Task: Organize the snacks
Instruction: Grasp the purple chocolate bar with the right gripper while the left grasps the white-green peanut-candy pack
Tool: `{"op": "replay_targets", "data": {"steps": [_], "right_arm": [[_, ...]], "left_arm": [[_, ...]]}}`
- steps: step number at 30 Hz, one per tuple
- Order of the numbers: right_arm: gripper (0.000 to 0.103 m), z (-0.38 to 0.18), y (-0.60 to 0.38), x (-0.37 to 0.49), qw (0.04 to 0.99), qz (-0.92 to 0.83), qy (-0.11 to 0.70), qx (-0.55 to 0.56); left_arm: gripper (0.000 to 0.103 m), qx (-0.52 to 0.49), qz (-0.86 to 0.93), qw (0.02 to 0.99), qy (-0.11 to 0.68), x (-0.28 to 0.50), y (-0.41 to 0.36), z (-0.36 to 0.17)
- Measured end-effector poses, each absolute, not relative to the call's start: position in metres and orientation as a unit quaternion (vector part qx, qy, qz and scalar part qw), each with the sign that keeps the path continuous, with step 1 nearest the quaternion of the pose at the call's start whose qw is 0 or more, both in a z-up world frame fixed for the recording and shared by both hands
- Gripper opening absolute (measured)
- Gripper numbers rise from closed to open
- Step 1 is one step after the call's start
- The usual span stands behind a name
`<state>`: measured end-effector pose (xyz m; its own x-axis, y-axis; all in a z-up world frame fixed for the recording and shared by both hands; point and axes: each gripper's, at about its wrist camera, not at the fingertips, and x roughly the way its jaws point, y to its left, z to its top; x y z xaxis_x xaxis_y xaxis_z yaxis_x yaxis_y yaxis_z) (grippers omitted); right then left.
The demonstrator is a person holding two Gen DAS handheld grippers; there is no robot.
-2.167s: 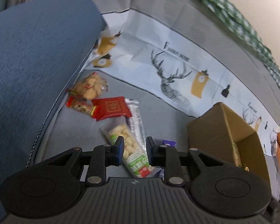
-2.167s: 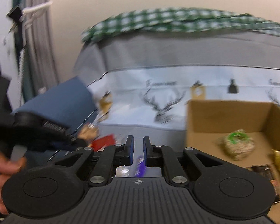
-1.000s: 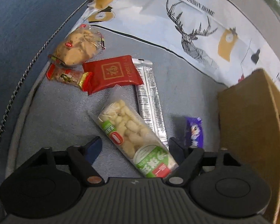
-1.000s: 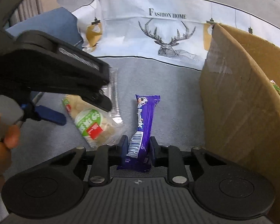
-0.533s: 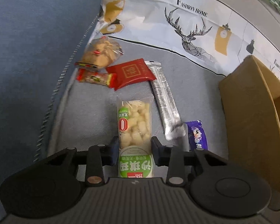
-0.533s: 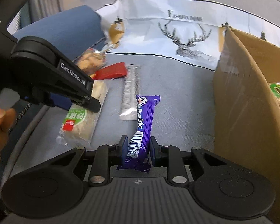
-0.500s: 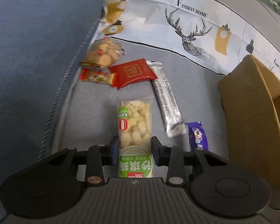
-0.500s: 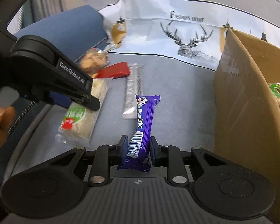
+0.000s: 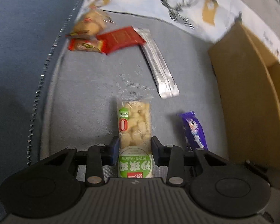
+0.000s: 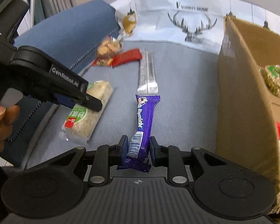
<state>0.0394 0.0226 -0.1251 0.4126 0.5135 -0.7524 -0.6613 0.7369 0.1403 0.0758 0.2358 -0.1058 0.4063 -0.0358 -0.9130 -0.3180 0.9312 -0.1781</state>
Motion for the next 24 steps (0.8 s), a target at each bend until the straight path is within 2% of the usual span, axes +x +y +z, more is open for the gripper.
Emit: {"op": "replay_targets", "data": {"steps": [3,5,8,16,18,20,24], "right_arm": [[0.026,-0.13,0.024,0.041,0.834,0.35,0.416,-0.096],[0.033,-0.131,0.026,0.042,0.835,0.349,0.415,-0.097],[0.039,-0.134,0.027,0.046,0.836,0.344,0.418,-0.092],[0.039,-0.142,0.032,0.055,0.836,0.337,0.423,-0.094],[0.035,-0.143,0.033,0.053,0.838,0.336,0.418,-0.104],[0.021,-0.143,0.033,0.053,0.837,0.339,0.415,-0.11],[0.016,-0.14,0.03,0.053,0.844,0.336,0.405,-0.105]], "left_arm": [[0.046,-0.152,0.086,0.82,0.545,0.078,0.233,-0.109],[0.048,-0.155,0.09,0.816,0.549,0.079,0.235,-0.112],[0.051,-0.152,0.091,0.814,0.553,0.081,0.233,-0.115],[0.057,-0.128,0.084,0.816,0.557,0.085,0.226,-0.116],[0.057,-0.123,0.084,0.817,0.557,0.086,0.225,-0.116],[0.057,-0.12,0.084,0.817,0.558,0.086,0.224,-0.117],[0.054,-0.112,0.085,0.818,0.557,0.085,0.222,-0.116]]}}
